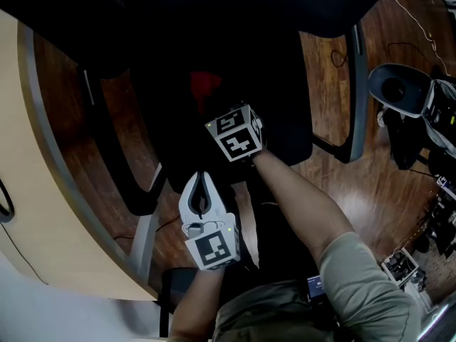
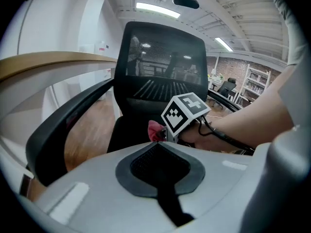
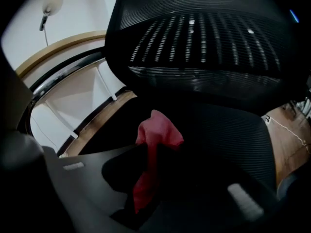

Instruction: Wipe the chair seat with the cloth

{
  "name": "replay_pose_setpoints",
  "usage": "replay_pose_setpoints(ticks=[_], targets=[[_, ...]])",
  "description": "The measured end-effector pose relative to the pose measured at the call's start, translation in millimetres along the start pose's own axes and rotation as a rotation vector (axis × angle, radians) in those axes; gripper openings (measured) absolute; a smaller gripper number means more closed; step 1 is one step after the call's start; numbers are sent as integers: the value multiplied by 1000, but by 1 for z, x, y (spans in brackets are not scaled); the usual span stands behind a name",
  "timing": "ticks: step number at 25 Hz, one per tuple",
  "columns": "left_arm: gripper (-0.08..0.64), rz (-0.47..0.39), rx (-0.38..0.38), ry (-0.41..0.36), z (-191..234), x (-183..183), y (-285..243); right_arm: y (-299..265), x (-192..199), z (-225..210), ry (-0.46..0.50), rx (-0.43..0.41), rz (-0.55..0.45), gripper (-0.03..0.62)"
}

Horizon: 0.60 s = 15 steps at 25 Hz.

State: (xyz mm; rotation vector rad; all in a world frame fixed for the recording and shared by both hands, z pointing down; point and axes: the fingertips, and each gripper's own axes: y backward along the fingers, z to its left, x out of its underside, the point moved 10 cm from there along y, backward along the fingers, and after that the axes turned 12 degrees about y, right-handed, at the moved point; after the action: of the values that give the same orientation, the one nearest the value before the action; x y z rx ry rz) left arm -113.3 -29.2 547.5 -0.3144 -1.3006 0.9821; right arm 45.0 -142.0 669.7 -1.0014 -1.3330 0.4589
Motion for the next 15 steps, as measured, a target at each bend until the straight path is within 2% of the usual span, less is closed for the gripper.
replay_pose_setpoints(ticks=[4, 9, 15], targets=[[5, 20, 48, -58, -21, 1, -19, 21, 28, -45, -75, 109, 16, 63], [5, 47, 90, -104, -73, 9, -44, 60, 81, -117, -203, 264, 50, 63], [5, 56, 109, -144, -107, 16, -63, 96, 117, -158, -359, 395, 52, 63]])
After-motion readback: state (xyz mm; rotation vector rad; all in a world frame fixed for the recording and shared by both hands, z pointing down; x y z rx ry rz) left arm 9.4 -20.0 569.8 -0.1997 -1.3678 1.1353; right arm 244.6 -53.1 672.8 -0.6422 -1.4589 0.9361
